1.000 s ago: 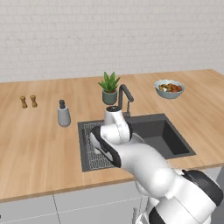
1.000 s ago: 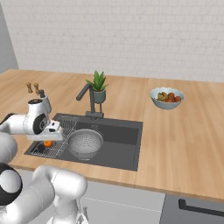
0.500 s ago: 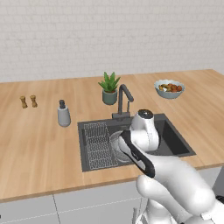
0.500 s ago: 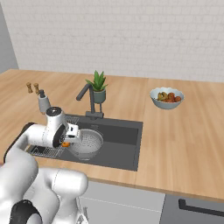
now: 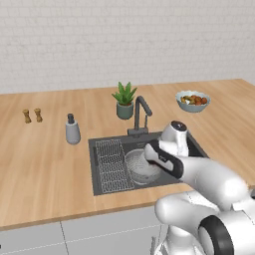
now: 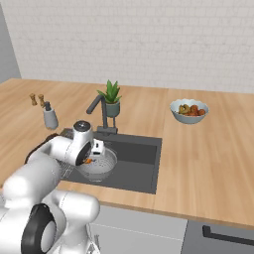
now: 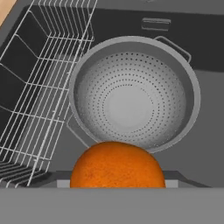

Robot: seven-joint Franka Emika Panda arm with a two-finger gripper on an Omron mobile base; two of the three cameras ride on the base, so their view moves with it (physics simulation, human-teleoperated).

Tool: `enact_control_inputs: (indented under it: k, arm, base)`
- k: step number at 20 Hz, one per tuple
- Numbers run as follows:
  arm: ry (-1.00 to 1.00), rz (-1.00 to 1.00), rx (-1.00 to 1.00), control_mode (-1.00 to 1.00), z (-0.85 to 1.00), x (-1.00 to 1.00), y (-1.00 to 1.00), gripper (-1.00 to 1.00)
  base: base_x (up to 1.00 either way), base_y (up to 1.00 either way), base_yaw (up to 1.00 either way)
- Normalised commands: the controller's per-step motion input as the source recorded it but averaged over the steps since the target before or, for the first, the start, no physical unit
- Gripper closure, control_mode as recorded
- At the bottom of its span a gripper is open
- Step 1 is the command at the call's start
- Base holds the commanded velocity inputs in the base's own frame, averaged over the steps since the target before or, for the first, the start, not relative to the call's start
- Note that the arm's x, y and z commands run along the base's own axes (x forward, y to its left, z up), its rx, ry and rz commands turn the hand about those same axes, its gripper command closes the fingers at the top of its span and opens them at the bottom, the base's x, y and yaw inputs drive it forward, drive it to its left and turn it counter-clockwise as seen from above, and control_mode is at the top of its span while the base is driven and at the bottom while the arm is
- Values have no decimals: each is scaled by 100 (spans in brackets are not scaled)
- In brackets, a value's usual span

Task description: Put the colander in the sink, put the tangerine in the colander, and turn on the sink faucet and pour water over the colander.

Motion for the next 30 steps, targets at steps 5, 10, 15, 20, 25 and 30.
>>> enact_control_inputs:
  k: [5, 10, 15, 20, 25, 30]
  arm:
    - [0, 4, 1, -100, -47, 19, -30, 100]
    - [0, 1, 0, -100, -19, 16, -3, 100]
    - [0, 0, 0, -100, -21, 13, -2, 100]
    - [0, 0, 0, -100, -36, 5, -10, 100]
    - [0, 0, 0, -100, -7, 0, -2, 100]
    - [0, 0, 0, -100, -5, 0, 0, 100]
  base:
    - [0, 0, 0]
    - [0, 0, 0]
    - [0, 0, 0]
    - [0, 0, 0]
    - [0, 0, 0]
    - [0, 0, 0]
